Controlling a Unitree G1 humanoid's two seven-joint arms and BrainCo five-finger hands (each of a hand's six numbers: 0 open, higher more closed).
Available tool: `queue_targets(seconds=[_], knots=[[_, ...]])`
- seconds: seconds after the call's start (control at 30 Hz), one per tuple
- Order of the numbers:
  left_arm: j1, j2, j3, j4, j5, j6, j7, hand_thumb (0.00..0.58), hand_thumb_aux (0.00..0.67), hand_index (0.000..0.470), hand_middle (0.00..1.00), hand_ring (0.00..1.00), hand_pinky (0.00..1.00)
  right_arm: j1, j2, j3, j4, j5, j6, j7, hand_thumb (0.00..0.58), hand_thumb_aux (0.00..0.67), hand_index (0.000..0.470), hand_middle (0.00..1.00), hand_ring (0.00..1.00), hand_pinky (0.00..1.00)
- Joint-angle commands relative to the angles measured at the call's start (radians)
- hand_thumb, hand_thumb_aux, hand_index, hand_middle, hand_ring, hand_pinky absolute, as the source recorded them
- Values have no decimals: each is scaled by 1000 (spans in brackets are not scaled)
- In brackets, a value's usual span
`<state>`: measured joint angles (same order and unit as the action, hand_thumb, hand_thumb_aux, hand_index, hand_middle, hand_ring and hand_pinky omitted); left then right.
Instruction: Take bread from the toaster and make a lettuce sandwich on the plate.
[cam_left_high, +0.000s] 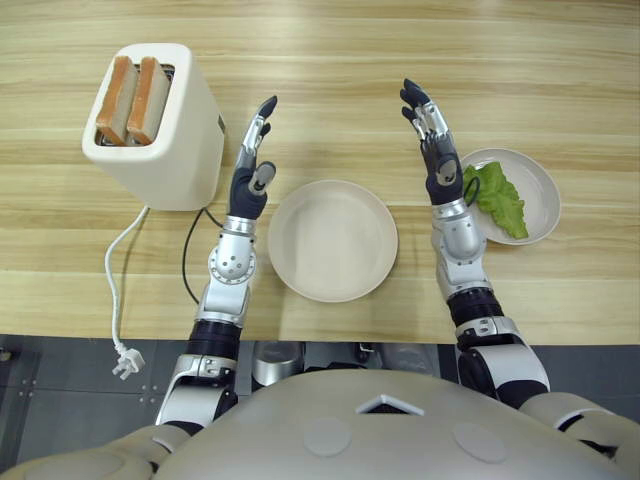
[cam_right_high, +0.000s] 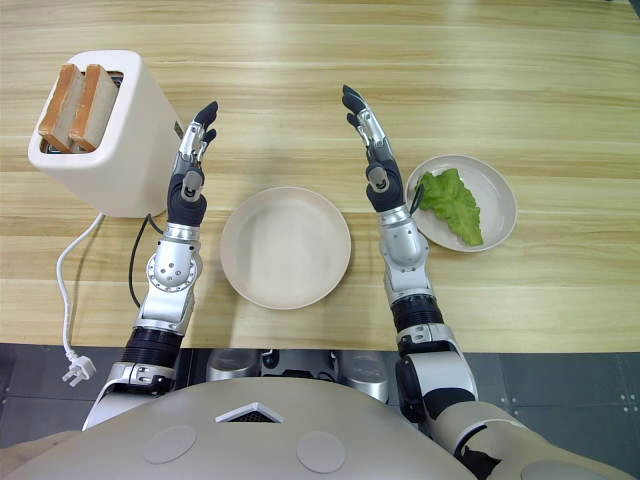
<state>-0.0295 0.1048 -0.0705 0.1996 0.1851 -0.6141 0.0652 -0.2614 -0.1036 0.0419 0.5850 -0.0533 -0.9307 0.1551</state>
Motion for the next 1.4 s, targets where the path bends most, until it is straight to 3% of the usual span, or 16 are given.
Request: queue_targets(seconds=[0.03,0.47,0.57,0.67,0.8,0.9,1.03,1.4], knots=[[2,4,6,14,1,4,-3,0,0,0,0,0,0,3,-2,-2,7,12,3,6,0,0,0,0,0,0],[3,12,8,5,14,-3,1,0,0,0,0,0,0,12,-2,-1,1,8,-2,7,0,0,0,0,0,0],[5,77,61,-110,227,20,103,0,0,0,0,0,0,11,2,1,8,-1,-4,1,0,0,0,0,0,0],[-20,225,169,-251,483,171,164,0,0,0,0,0,0,9,1,-6,14,-8,-4,-12,0,0,0,0,0,0],[-38,366,280,-360,551,362,86,0,0,0,0,0,0,6,4,-4,18,-12,-1,-21,0,0,0,0,0,0],[-63,476,342,-331,571,484,15,0,0,0,0,0,0,8,7,-1,23,-13,0,-26,0,0,0,0,0,0],[-89,586,349,-210,530,521,-28,0,0,0,0,0,0,3,10,-3,31,-17,0,-36,0,0,0,0,0,0],[-122,634,273,12,479,540,-31,0,0,0,0,0,0,-7,17,1,39,-21,-1,-49,0,0,0,0,0,0]])
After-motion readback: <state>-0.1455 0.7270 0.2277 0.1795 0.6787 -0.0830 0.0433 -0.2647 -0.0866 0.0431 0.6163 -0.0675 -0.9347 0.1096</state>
